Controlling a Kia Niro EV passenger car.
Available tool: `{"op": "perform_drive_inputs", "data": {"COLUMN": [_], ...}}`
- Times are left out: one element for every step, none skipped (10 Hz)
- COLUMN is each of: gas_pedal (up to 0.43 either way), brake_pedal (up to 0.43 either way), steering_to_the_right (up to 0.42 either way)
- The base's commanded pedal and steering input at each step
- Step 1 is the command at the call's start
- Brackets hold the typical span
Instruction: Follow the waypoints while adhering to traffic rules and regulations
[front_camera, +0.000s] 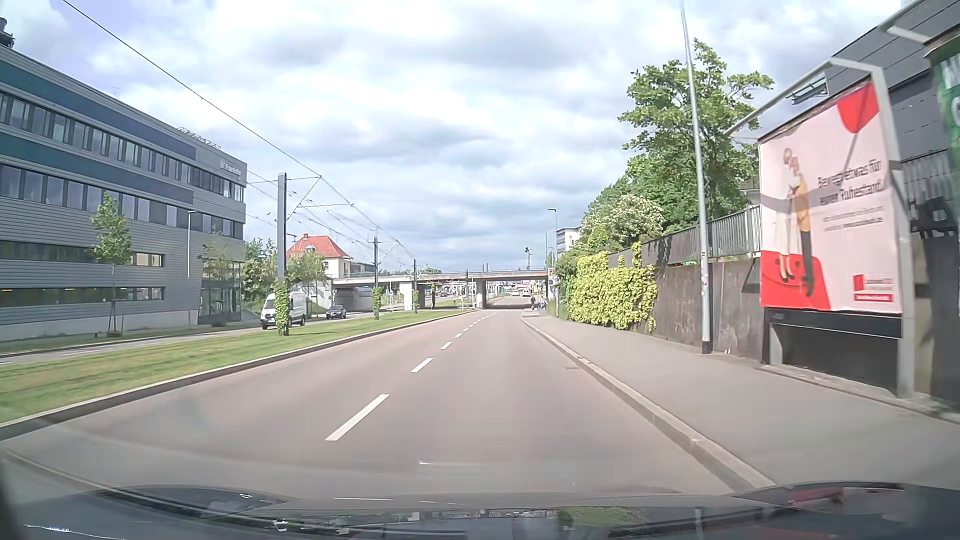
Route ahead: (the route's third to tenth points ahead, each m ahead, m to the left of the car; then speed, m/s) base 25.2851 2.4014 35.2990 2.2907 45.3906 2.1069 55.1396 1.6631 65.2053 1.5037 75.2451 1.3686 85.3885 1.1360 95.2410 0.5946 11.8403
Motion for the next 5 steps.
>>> {"op": "perform_drive_inputs", "data": {"gas_pedal": [0.047,0.047,0.047,0.047,0.047], "brake_pedal": [0.000,0.000,0.000,0.000,0.000], "steering_to_the_right": [-0.003,-0.003,-0.002,-0.001,-0.001]}}
